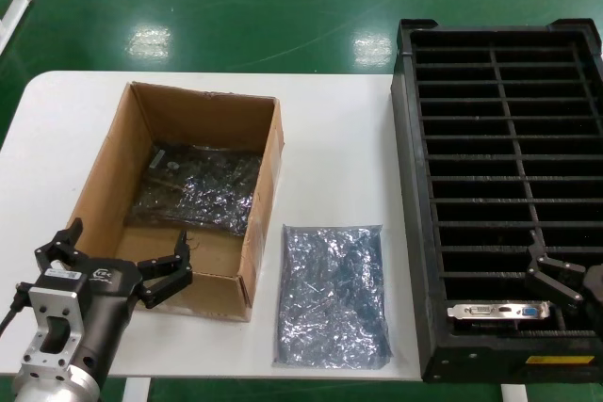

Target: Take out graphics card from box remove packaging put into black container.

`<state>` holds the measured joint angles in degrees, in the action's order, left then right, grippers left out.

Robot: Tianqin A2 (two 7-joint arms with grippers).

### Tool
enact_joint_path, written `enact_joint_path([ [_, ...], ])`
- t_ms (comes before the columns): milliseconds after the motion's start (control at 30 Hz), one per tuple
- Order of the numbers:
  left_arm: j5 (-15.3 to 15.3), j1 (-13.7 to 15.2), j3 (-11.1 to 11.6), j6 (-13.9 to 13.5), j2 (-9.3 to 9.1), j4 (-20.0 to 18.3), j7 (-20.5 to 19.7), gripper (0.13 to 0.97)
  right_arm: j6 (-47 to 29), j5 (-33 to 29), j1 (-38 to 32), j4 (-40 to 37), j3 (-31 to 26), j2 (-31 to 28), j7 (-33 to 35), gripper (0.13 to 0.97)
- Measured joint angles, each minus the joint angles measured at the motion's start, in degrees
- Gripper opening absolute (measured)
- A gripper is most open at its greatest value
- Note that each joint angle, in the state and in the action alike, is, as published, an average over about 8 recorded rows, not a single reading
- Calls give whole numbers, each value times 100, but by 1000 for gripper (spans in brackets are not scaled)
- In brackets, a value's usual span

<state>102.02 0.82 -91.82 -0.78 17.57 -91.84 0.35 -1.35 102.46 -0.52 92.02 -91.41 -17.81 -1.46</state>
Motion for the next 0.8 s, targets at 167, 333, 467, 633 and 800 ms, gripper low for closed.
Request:
enact_joint_path([
  [167,0,0,0,0,0,0,0,966,0,0,0,0,0,0,0,966],
  [333,0,0,0,0,0,0,0,966,0,0,0,0,0,0,0,966],
  [467,0,0,0,0,0,0,0,966,0,0,0,0,0,0,0,966],
  [633,0,0,0,0,0,0,0,966,0,0,0,0,0,0,0,966],
  [800,0,0,0,0,0,0,0,966,0,0,0,0,0,0,0,966],
])
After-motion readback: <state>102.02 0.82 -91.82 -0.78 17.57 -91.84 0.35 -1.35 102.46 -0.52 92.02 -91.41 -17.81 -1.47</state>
